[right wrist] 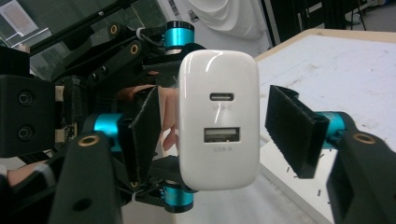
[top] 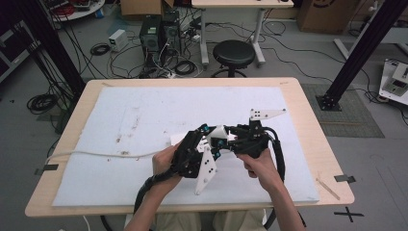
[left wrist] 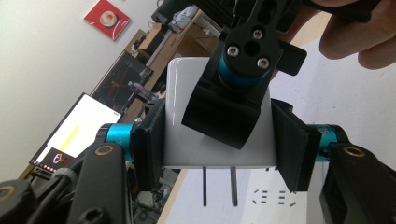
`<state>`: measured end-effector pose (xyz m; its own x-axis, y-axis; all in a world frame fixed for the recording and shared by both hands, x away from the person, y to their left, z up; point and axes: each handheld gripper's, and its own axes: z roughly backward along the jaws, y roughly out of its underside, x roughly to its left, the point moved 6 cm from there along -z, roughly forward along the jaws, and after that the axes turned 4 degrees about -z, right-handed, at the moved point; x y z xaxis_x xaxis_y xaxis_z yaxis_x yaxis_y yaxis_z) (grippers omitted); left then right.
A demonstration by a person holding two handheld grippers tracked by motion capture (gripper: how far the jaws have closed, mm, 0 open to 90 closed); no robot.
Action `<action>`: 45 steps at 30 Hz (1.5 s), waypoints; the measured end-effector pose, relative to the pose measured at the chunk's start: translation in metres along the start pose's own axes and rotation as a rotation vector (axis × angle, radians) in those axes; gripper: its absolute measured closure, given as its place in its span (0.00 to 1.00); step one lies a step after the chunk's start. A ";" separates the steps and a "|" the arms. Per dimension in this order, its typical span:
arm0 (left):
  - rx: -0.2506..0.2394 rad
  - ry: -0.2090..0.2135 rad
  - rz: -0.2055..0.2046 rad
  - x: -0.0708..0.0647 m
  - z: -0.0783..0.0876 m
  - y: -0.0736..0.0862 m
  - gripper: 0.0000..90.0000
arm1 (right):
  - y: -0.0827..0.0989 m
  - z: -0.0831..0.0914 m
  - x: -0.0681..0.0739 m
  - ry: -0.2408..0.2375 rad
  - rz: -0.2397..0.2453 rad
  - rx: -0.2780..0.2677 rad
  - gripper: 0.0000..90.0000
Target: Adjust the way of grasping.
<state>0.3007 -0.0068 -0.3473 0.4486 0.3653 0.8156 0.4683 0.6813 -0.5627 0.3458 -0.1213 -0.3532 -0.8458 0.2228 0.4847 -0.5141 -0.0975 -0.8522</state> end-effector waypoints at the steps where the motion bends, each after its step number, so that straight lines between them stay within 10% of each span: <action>1: 0.000 0.000 0.000 0.000 0.000 0.000 0.47 | 0.000 0.000 0.000 0.000 0.000 0.000 0.43; 45: -0.006 -0.029 0.016 -0.001 -0.002 -0.002 0.47 | 0.000 0.004 0.000 -0.062 -0.023 -0.067 0.64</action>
<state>0.3009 -0.0100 -0.3467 0.4341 0.3945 0.8099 0.4654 0.6716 -0.5766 0.3451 -0.1249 -0.3522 -0.8424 0.1635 0.5134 -0.5241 -0.0275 -0.8512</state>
